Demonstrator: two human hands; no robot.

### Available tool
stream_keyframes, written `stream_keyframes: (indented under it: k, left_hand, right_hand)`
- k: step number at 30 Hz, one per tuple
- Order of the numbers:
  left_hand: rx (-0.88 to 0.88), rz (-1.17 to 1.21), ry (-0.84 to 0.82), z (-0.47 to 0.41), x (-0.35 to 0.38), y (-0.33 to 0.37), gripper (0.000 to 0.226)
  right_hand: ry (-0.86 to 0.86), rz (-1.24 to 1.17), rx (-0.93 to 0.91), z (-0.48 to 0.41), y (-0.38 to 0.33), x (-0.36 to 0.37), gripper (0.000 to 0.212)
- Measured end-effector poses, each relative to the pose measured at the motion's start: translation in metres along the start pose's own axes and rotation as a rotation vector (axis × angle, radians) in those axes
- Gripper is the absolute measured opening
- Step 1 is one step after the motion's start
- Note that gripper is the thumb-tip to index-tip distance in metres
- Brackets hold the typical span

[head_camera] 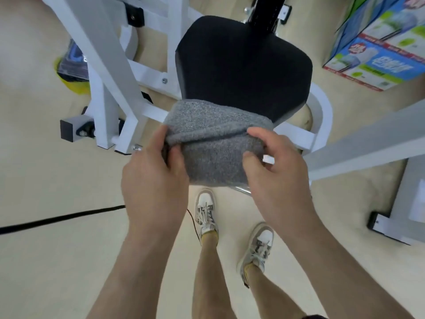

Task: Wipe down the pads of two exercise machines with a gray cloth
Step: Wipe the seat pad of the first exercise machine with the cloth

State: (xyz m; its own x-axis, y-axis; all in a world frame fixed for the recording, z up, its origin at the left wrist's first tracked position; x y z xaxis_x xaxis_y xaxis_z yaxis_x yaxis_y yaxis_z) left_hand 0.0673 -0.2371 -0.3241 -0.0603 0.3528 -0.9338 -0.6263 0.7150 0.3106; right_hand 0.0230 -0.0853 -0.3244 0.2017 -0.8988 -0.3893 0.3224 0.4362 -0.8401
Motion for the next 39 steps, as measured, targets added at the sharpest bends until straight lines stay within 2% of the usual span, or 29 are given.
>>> stream_keyframes:
  k: [3,4,7,11,14,18,21,25,28,31,35,39]
  left_hand:
    - [0.053,-0.09,0.002,-0.025,0.002,-0.009,0.04]
    - [0.045,-0.016,-0.022,-0.029,0.006,-0.01,0.043]
    - [-0.038,0.405,-0.209,-0.026,0.029,0.007,0.047]
    - [-0.179,0.672,-0.276,-0.025,0.052,0.023,0.047]
    - [-0.263,0.779,-0.405,-0.056,0.053,0.018,0.041]
    - [-0.353,0.841,-0.56,-0.097,0.056,0.015,0.041]
    - [-0.363,0.905,-0.505,-0.1,0.062,0.019,0.04]
    - [-0.223,0.877,-0.426,-0.052,0.067,0.013,0.045]
    - [0.022,0.646,-0.322,-0.018,0.061,0.013,0.055]
    - [0.249,0.122,-0.157,-0.029,0.055,0.029,0.061]
    - [0.403,-0.254,-0.213,-0.085,0.065,0.056,0.06]
    - [0.486,-0.385,-0.257,-0.135,0.086,0.094,0.061]
  right_hand:
    - [-0.009,0.451,-0.316,-0.004,-0.01,0.001,0.049]
    - [-0.024,0.513,-0.372,-0.004,-0.01,0.005,0.052]
    - [-0.2,0.593,-0.432,-0.009,0.004,0.029,0.053]
    - [-0.318,0.786,-0.526,-0.026,0.018,0.049,0.059]
    - [-0.347,0.823,-0.557,-0.052,0.003,0.058,0.061]
    - [-0.422,0.805,-0.495,-0.096,-0.018,0.082,0.06]
    - [-0.414,0.789,-0.511,-0.104,-0.02,0.086,0.06]
    - [-0.371,0.829,-0.596,-0.055,-0.002,0.061,0.062]
    - [-0.454,0.789,-0.624,-0.036,0.016,0.036,0.057]
    - [-0.48,0.749,-0.591,-0.057,0.018,0.027,0.057]
    - [-0.418,0.724,-0.505,-0.104,0.013,0.024,0.06]
    - [-0.372,0.736,-0.385,-0.155,0.014,0.016,0.055]
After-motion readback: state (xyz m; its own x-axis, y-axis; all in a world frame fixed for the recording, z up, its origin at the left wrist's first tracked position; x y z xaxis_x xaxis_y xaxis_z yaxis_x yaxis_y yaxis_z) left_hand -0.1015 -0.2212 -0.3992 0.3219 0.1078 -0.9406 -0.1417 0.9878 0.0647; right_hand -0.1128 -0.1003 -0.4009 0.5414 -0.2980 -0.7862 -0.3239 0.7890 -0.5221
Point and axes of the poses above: each hand's wrist, its own z-axis away from the middle knuckle, its own x-axis out of the palm, y = z × x, the point moved 2 cm from there along -z, towards the middle knuckle, and after that the axes turned 12 degrees about -z, right-handed, at the moved point
